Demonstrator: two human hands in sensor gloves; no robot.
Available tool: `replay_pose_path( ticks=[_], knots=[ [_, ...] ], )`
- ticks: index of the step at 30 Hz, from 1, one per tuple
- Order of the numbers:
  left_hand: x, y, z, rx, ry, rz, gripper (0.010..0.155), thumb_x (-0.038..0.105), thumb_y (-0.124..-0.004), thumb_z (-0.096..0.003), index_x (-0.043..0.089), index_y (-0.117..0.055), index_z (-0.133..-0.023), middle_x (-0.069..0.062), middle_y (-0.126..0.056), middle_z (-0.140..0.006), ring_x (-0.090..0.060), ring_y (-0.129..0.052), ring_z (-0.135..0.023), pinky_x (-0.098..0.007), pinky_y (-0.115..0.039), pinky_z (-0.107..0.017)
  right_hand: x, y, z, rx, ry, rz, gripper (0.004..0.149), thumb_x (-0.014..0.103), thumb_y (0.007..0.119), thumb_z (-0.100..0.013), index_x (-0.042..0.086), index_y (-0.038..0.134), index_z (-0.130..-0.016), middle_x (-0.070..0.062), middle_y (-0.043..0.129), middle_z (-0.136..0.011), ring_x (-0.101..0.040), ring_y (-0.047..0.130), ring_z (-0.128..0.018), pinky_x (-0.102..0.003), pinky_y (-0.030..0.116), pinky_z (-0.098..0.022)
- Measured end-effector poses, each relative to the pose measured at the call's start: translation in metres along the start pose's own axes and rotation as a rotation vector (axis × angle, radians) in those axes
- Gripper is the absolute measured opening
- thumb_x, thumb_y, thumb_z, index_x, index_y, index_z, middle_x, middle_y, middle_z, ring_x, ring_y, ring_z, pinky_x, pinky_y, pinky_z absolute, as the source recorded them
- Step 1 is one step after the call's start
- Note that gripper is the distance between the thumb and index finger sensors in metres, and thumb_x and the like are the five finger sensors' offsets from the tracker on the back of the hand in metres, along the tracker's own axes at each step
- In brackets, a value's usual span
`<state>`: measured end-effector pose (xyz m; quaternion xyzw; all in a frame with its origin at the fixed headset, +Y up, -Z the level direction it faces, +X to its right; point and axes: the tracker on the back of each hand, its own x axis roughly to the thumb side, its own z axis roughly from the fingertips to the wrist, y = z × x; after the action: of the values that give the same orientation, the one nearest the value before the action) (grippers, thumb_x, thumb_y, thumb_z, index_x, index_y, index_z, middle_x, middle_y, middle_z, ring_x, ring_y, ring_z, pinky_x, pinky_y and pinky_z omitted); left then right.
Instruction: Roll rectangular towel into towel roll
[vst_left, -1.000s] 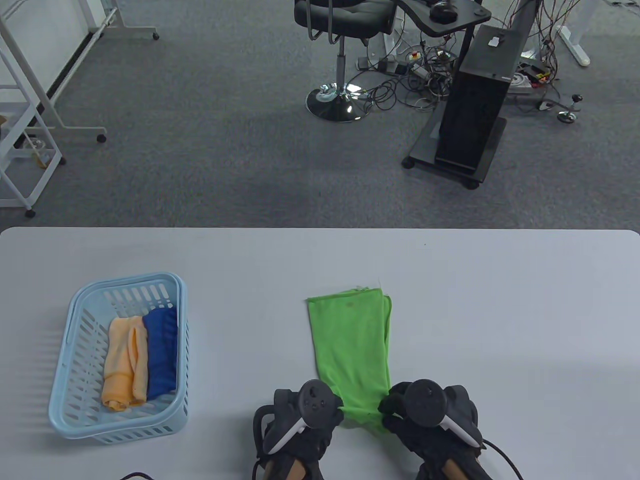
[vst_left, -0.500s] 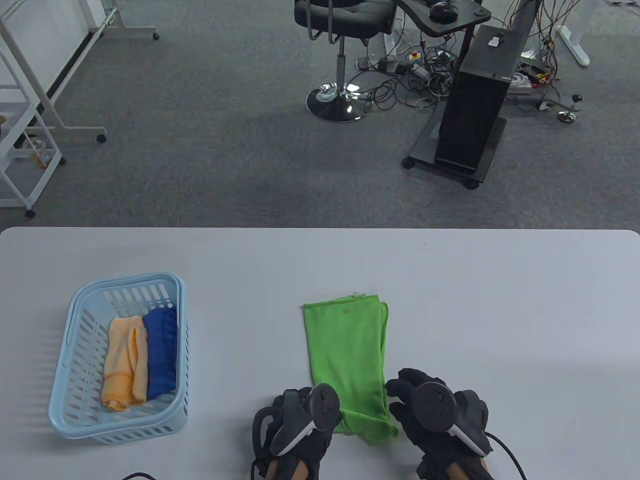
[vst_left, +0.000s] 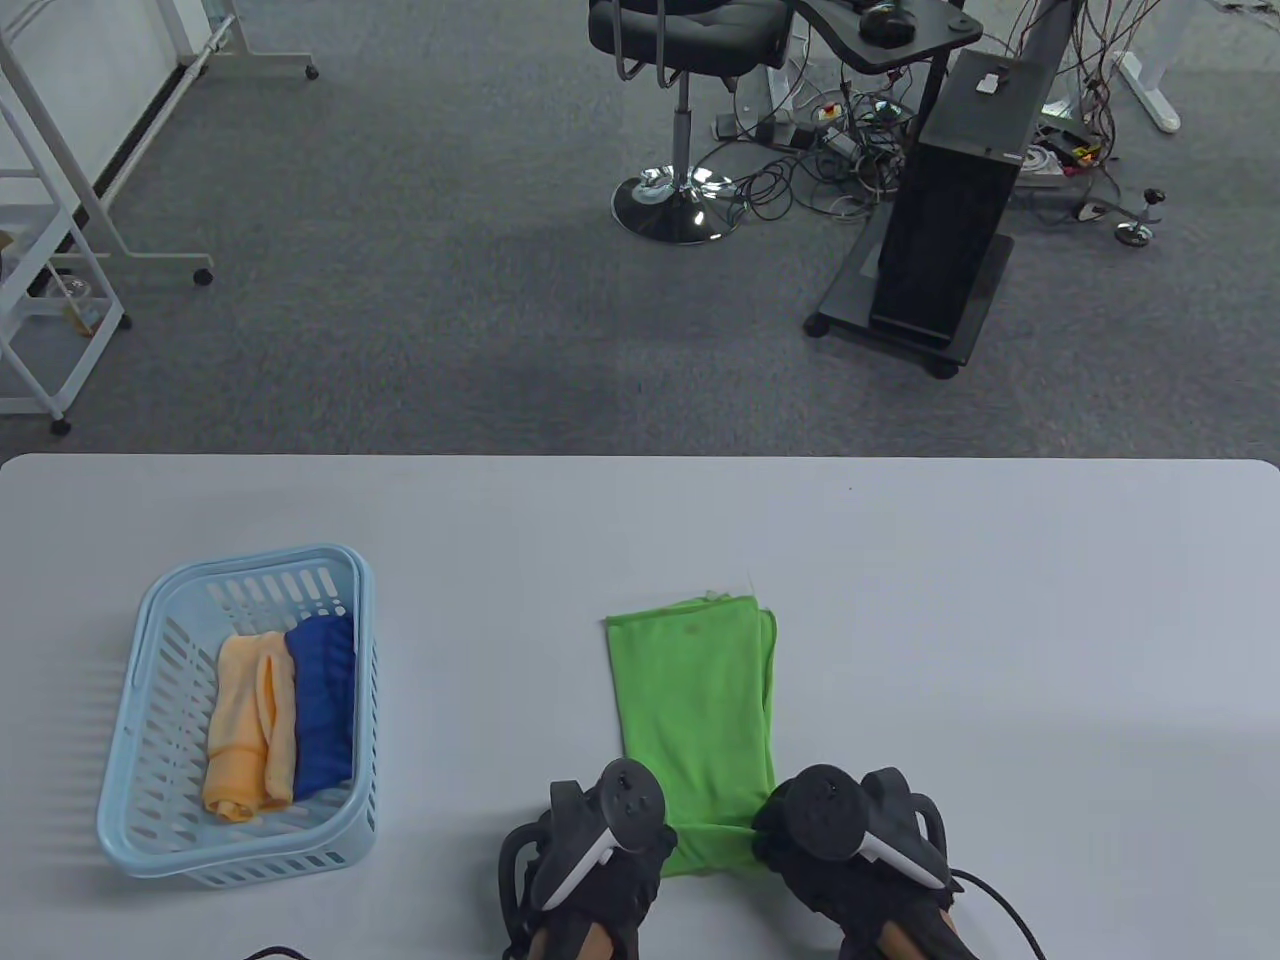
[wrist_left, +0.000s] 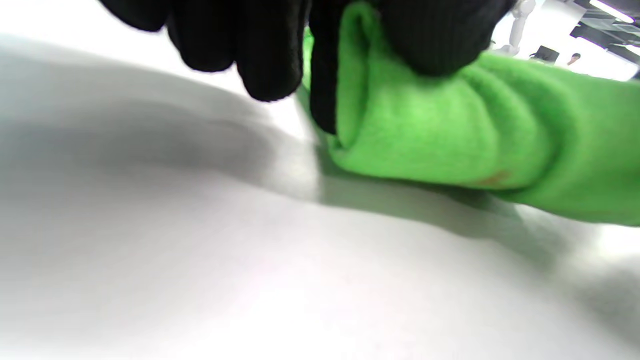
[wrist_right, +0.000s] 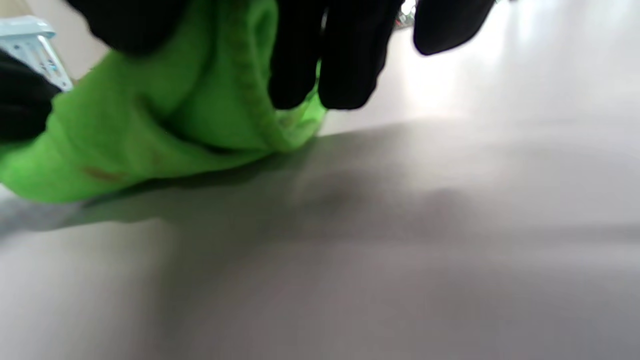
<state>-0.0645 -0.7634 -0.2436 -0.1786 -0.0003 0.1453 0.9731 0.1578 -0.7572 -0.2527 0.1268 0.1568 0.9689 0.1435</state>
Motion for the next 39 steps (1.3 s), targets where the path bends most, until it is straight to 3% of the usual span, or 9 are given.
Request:
replay_pose_path(
  ticks=[3,6,9,13,16,19,24,29,39],
  knots=[
    [0.005,-0.006,-0.006,0.031,0.003,-0.122,0.053,0.054,-0.075,-0.0383,0.015,-0.101,-0.062,-0.017,-0.076,-0.100,-0.047,-0.064,-0.094,-0.065,-0.051,-0.067,0.000,0.008,-0.003,-0.047,0.027,0.096,0.052,0.045,0.072,-0.033,0.021,0.085,-0.077,-0.007,0.072,-0.090,-0.030,0.076,-0.085,-0.062,0.053,-0.068],
    [0.014,-0.015,-0.012,0.058,0.004,-0.296,0.051,0.057,-0.076,-0.0373,0.018,-0.101,-0.059,-0.015,-0.076,-0.100,-0.046,-0.063,-0.095,-0.064,-0.051,-0.067,0.003,0.016,-0.005,-0.081,0.015,0.166,0.066,0.043,0.078,-0.031,0.030,0.059,-0.093,-0.008,0.050,-0.099,-0.030,0.063,-0.092,-0.062,0.047,-0.070],
    [0.021,-0.016,-0.013,0.106,0.010,-0.359,0.051,0.058,-0.076,-0.0361,0.019,-0.100,-0.058,-0.015,-0.075,-0.101,-0.045,-0.062,-0.096,-0.064,-0.051,-0.068,0.009,0.014,-0.003,-0.154,-0.075,0.140,0.062,0.034,0.083,-0.030,0.037,0.058,-0.087,-0.006,0.038,-0.100,-0.029,0.055,-0.094,-0.060,0.043,-0.072],
    [0.021,-0.015,-0.009,0.113,0.007,-0.390,0.067,0.058,-0.076,-0.0358,0.022,-0.070,-0.091,-0.015,-0.055,-0.109,-0.044,-0.054,-0.098,-0.064,-0.046,-0.070,0.013,0.019,-0.004,-0.131,-0.097,0.204,0.043,0.027,0.081,-0.032,0.033,0.078,-0.075,-0.004,0.053,-0.096,-0.028,0.063,-0.091,-0.059,0.050,-0.070],
    [0.025,-0.016,-0.003,0.117,-0.166,-0.354,0.055,0.038,-0.081,-0.0405,0.040,-0.058,-0.090,-0.010,-0.038,-0.109,-0.040,-0.042,-0.100,-0.063,-0.033,-0.073,0.010,0.023,-0.007,-0.066,-0.087,0.180,0.046,0.034,0.075,-0.035,0.031,0.080,-0.081,-0.004,0.056,-0.097,-0.028,0.066,-0.091,-0.059,0.052,-0.069],
    [0.031,-0.018,0.002,0.136,-0.312,-0.503,0.042,0.029,-0.078,-0.0411,0.042,-0.077,-0.081,-0.007,-0.056,-0.105,-0.040,-0.051,-0.097,-0.063,-0.041,-0.070,0.008,0.022,-0.007,-0.040,-0.060,0.132,0.057,0.050,0.073,-0.031,0.029,0.081,-0.083,-0.006,0.055,-0.098,-0.030,0.064,-0.092,-0.060,0.052,-0.069],
    [0.027,-0.018,0.001,-0.032,-0.208,-0.424,0.056,0.052,-0.069,-0.0391,0.037,-0.073,-0.092,-0.013,-0.049,-0.111,-0.043,-0.042,-0.101,-0.065,-0.036,-0.071,0.013,0.027,-0.007,0.014,-0.029,0.270,0.078,0.060,0.081,-0.020,0.029,0.068,-0.090,-0.007,0.048,-0.101,-0.032,0.058,-0.095,-0.061,0.049,-0.070],
    [0.029,-0.022,-0.001,-0.036,-0.192,-0.505,0.073,0.062,-0.079,-0.0296,0.032,-0.069,-0.096,-0.013,-0.051,-0.111,-0.044,-0.044,-0.102,-0.067,-0.037,-0.071,0.017,0.029,-0.010,-0.023,0.020,0.261,0.061,0.046,0.081,-0.028,0.028,0.069,-0.085,-0.007,0.051,-0.098,-0.032,0.061,-0.093,-0.060,0.051,-0.070],
    [0.027,-0.018,-0.003,0.033,-0.227,-0.377,0.050,0.043,-0.079,-0.0365,0.030,-0.086,-0.084,-0.007,-0.086,-0.089,-0.038,-0.072,-0.093,-0.065,-0.052,-0.068,0.008,0.021,-0.006,-0.025,-0.015,0.166,0.049,0.041,0.071,-0.032,0.029,0.077,-0.080,-0.004,0.062,-0.095,-0.028,0.072,-0.089,-0.060,0.054,-0.068]
  ],
)
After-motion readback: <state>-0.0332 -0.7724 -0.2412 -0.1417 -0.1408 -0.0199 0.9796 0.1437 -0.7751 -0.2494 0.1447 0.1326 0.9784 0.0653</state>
